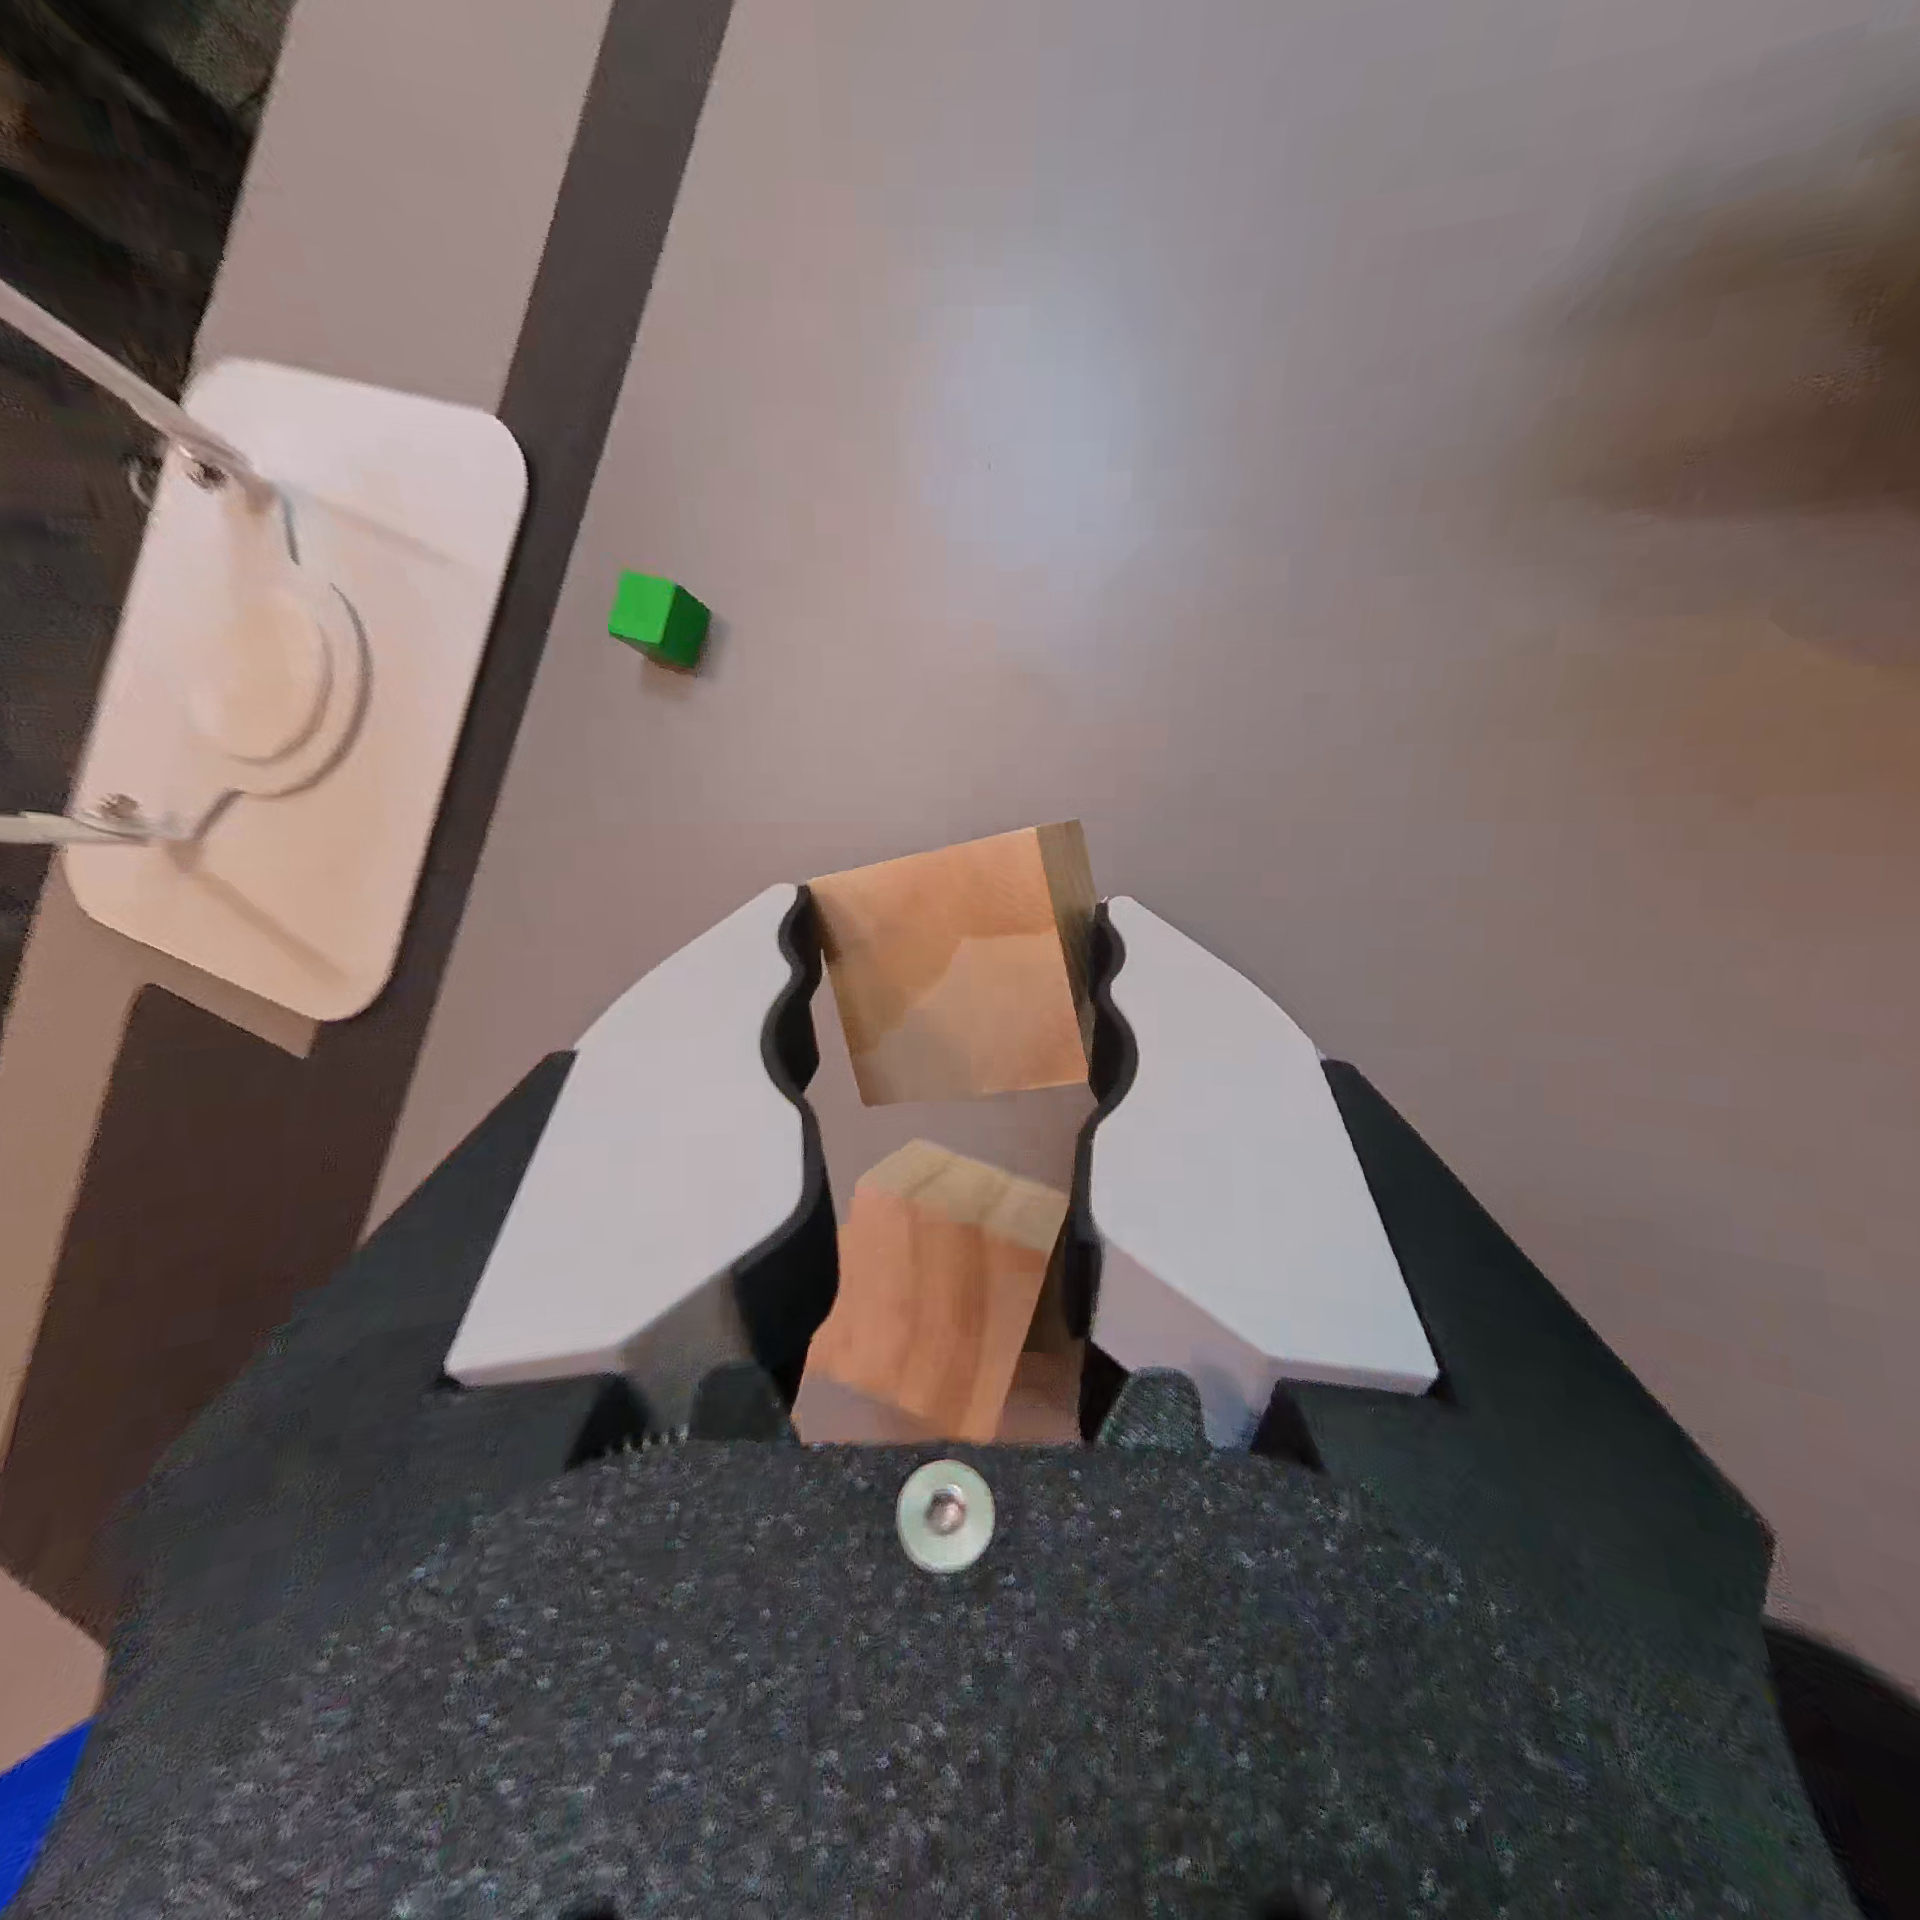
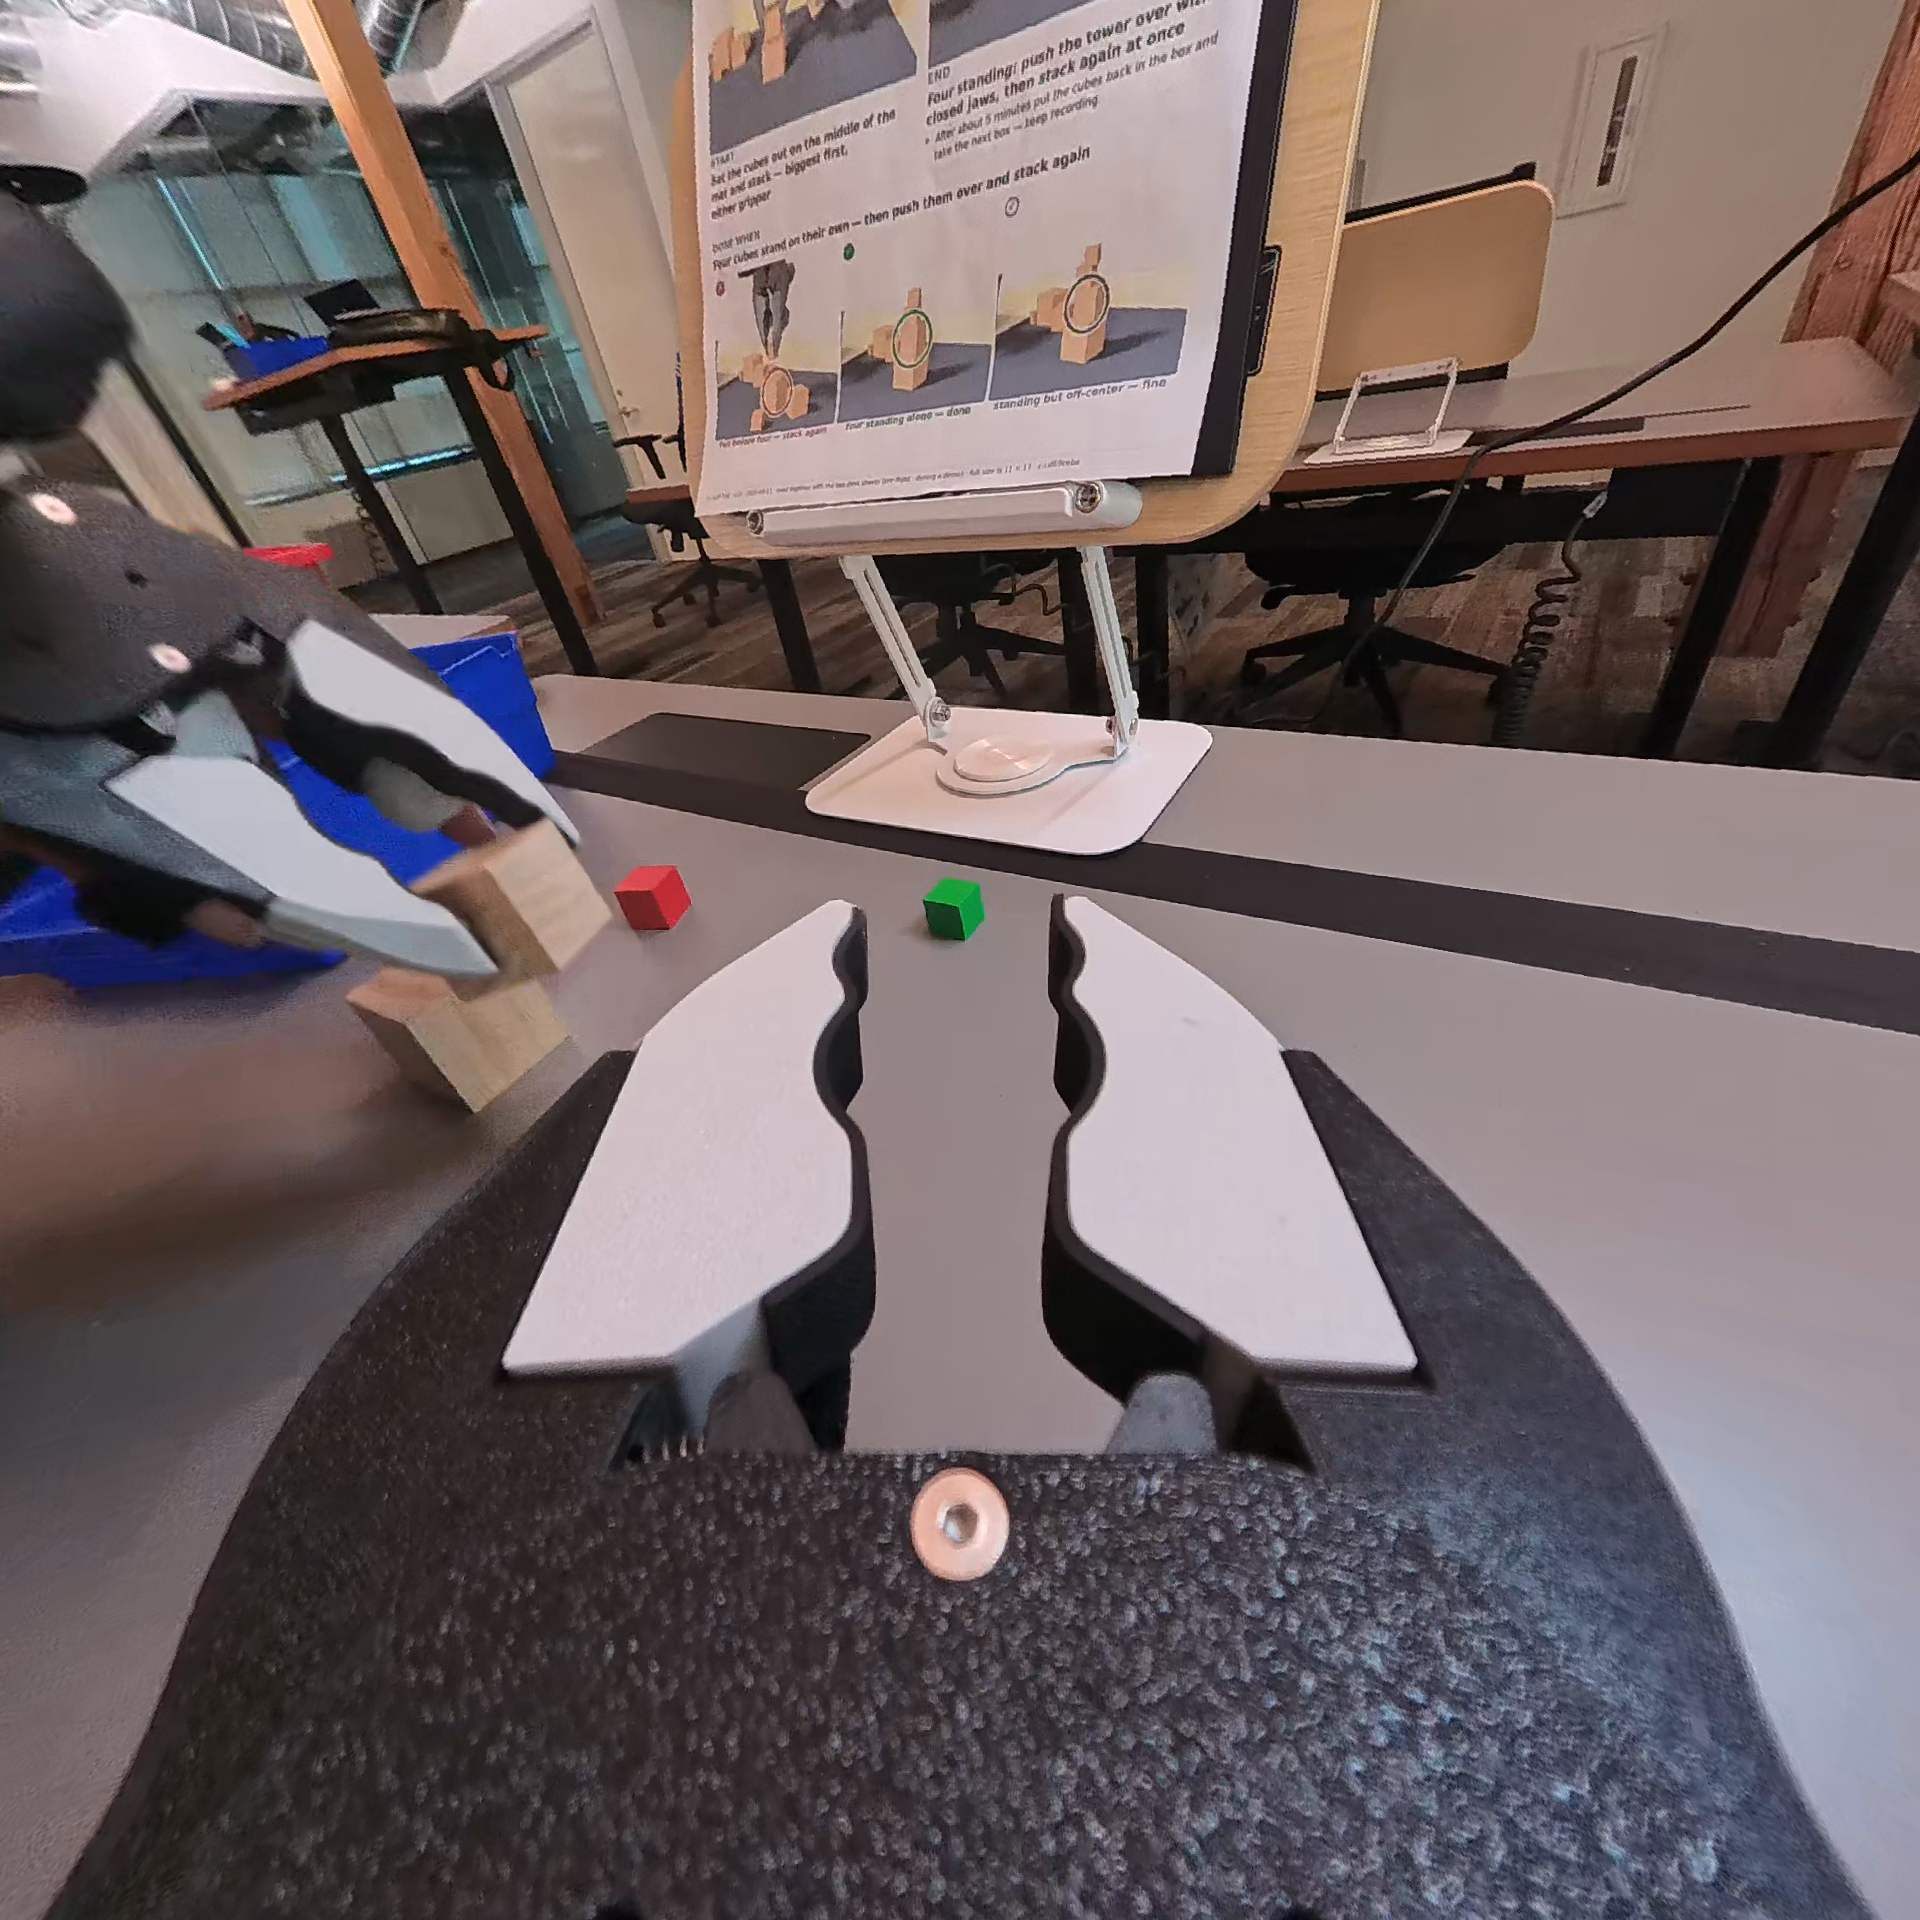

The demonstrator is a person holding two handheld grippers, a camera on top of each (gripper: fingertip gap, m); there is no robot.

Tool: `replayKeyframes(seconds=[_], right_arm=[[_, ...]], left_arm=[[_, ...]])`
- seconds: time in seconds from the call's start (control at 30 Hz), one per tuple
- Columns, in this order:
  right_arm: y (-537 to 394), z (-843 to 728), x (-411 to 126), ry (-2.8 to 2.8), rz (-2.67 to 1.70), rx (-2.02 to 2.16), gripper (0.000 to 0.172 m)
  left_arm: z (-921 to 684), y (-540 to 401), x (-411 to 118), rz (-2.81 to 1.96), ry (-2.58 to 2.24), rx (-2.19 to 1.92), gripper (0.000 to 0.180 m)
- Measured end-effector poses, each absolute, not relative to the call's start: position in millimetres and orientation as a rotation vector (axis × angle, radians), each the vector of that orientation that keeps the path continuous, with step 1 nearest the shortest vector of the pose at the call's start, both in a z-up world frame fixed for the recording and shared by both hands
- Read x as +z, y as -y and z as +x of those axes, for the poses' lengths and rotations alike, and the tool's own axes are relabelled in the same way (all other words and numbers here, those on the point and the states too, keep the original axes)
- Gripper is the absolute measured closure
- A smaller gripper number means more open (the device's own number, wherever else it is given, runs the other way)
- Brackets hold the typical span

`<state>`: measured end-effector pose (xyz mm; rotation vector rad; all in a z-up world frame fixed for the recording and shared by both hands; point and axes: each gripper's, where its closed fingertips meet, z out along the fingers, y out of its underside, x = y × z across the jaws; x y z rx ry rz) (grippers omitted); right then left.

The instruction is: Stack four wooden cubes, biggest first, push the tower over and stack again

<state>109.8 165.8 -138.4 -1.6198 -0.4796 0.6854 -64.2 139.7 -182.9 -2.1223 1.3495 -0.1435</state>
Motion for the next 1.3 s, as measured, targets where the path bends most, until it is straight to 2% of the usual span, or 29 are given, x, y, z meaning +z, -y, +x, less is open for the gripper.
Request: replayKeyframes(seconds=[0.23,0.57,1.03,1.3], right_arm=[[-166,111,-137,0.478,-1.606,0.665,0.138],[-172,124,-132,0.425,-1.562,0.559,0.138],[-173,121,-140,0.452,-1.589,0.558,0.138],[-172,118,-142,0.465,-1.596,0.566,0.138]], left_arm=[[-123,-121,-160,-2.068,-1.614,-0.111,0.13],[-147,-108,-198,-2.114,-1.695,-0.147,0.13],[-143,-108,-215,-1.917,-2.016,-0.198,0.131],[-145,-114,-215,-1.869,-2.034,-0.127,0.128]])
